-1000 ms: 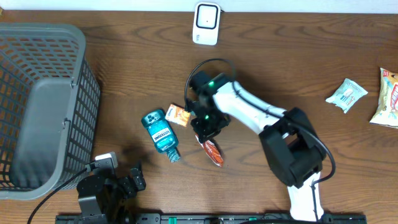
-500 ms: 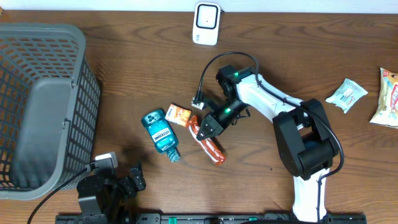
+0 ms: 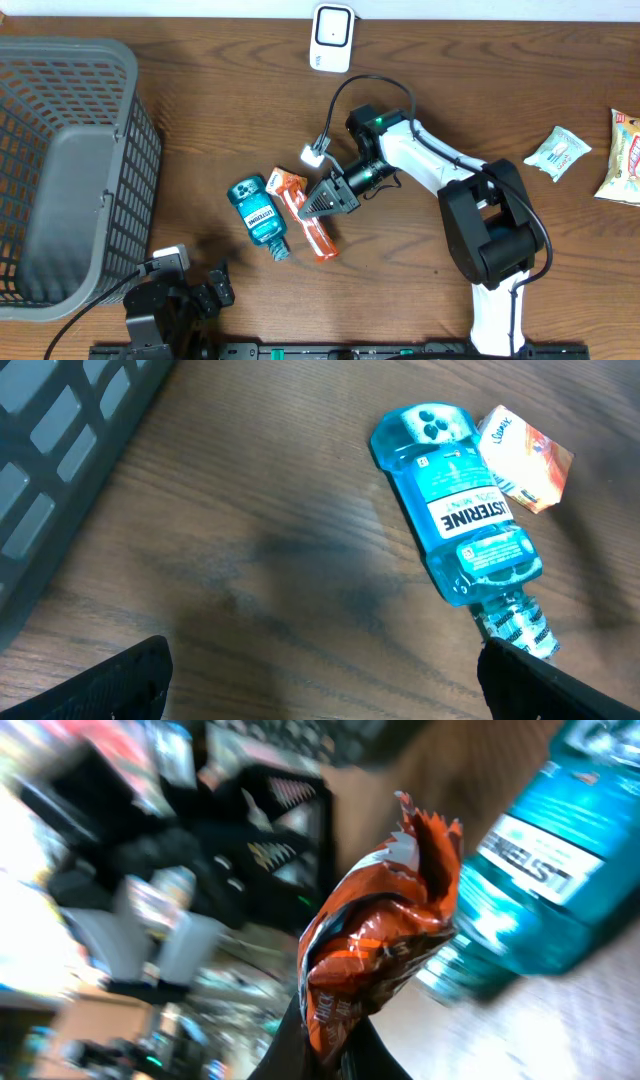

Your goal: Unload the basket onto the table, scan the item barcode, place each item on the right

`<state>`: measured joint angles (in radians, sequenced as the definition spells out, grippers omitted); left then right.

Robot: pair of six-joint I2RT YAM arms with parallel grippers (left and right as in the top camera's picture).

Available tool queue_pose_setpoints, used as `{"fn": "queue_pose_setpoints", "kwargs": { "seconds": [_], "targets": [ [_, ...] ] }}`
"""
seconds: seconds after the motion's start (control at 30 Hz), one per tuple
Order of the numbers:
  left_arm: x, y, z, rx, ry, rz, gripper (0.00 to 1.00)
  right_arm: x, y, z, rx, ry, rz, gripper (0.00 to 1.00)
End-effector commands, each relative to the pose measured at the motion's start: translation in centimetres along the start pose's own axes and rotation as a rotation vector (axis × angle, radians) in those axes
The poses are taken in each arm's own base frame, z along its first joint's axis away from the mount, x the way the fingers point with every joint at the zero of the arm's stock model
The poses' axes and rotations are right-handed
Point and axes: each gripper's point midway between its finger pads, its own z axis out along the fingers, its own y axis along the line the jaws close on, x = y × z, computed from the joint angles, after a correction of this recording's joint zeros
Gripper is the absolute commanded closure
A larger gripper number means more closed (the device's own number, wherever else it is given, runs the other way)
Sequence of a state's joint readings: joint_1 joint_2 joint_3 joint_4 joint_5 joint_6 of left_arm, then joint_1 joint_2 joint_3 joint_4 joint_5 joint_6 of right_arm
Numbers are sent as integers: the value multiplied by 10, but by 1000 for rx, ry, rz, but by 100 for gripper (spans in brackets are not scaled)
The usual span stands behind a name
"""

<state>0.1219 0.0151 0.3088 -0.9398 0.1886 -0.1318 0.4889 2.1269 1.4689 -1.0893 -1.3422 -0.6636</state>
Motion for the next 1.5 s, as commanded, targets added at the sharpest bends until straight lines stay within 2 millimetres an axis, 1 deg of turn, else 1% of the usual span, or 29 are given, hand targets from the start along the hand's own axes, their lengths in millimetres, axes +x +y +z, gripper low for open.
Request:
{"fn": "queue_pose_setpoints", "kwargs": {
  "seconds": [0.0,0.1,0.17,0.23,0.3,0.37,0.43,0.5,0.53,0.57,0.6,0.77,0.87,0.97,1.1,1.23,1.27,1.3,1.47],
  "targets": [
    [10,2,2,-5,36,-9,2,-26,33,-14,-170,-147,98,99],
    [10,2,2,-5,36,-9,2,-23,25,-17,-125,-135,72,99],
    [10,2,2,-5,36,-9,2,-16,12,-18,-54,-98,19,99],
    [10,2,2,-5,36,-9,2,-8,-8,-18,56,-33,-9,99],
    [10,2,2,-5,36,-9,2,-9,-21,-21,128,-10,18,99],
    [10,2,2,-5,36,-10,2,-18,-31,-27,195,-8,32,99],
    [10,2,2,-5,36,-10,2,-33,-38,-37,277,-17,45,99],
    [10,2,2,-5,36,-10,2,-54,-44,-52,390,-28,55,99],
    [10,2,2,-5,36,-9,2,-65,-47,-61,462,-34,54,99],
    [10,2,2,-5,36,-9,2,-83,-52,-77,590,-46,45,99],
    [10,2,2,-5,36,-9,2,-94,-54,-87,674,-53,30,99],
    [10,2,2,-5,36,-9,2,-142,-61,-137,1074,-85,-108,99],
    [10,2,2,-5,36,-9,2,-165,-66,-159,1218,-113,-219,99],
    [10,2,2,-5,36,-9,2,-184,-78,-180,1341,-150,-296,99],
    [10,2,2,-5,36,-9,2,-215,-88,-201,1471,-197,-438,99],
    [10,2,2,-5,36,-9,2,-243,-98,-216,1589,-219,-602,99],
    [10,2,2,-5,36,-9,2,-249,-103,-220,1625,-221,-637,99],
    [10,2,2,-5,36,-9,2,-257,-117,-226,1688,-213,-695,99],
    [10,2,2,-5,36,-9,2,-273,-150,-237,1815,-156,-801,99]
  ]
}}
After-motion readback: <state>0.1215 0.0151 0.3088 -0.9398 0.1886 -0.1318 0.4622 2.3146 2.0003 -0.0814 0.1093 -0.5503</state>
